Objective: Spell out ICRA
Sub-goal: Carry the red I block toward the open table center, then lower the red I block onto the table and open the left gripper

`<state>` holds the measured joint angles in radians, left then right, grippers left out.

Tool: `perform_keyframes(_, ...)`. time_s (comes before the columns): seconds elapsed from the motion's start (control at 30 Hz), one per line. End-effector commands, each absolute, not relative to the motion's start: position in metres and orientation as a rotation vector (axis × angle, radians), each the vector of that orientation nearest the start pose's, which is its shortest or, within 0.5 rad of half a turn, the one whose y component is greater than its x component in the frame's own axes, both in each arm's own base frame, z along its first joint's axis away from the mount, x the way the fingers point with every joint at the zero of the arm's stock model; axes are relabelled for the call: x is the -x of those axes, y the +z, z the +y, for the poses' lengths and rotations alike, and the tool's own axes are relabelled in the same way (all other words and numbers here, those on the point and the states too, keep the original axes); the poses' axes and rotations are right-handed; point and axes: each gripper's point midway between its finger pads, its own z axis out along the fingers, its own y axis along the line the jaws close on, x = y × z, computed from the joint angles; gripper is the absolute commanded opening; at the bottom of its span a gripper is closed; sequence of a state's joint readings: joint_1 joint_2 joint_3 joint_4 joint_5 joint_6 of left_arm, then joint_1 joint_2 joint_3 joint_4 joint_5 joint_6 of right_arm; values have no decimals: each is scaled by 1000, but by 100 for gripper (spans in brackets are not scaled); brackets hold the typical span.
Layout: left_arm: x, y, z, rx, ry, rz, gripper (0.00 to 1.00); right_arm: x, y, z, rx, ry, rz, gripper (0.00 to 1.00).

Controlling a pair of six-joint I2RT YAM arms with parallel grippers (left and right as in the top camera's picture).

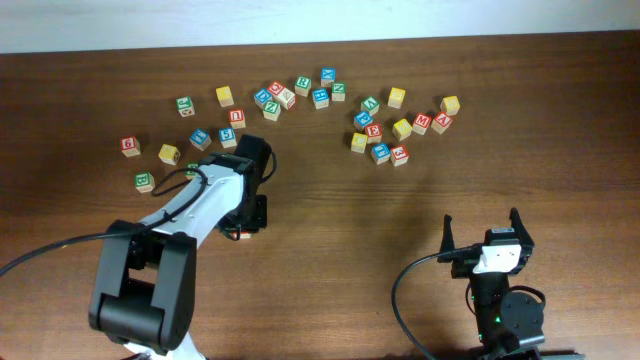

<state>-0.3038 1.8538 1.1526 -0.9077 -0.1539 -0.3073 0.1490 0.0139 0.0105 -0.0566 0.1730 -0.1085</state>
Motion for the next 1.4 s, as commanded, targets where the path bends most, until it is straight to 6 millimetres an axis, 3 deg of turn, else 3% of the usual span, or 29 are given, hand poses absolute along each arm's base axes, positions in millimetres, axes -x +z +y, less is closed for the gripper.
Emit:
perform_keyframes(0.0,-302,13,-71,-28,216,3125,32,-246,159,6,72,-107,1635,98)
perform_keyframes(0.4,-301,13,-71,-28,215,3126,33,-246,159,6,72,-107,1635,98)
perform_keyframes(0.6,-301,13,-72,-27,203,3128,26,-246,159,6,72,-107,1635,98)
perform_keyframes(1.0,-301,13,-73,-26,193,3130,28,-246,159,6,72,-107,1635,98)
perform_keyframes(1.07,-301,13,-73,-26,193,3130,33,-246,159,6,72,-107,1635,98)
perform_keyframes(1.1,-301,13,-73,-26,194,3130,46,-246,159,6,73,-107,1635,98)
perform_keyframes(1.17,-301,13,-73,-26,193,3130,58,-246,159,6,72,-107,1635,98)
perform_keyframes(1.37,-304,14,-76,-24,174,3122,67,-246,159,6,72,-107,1635,98)
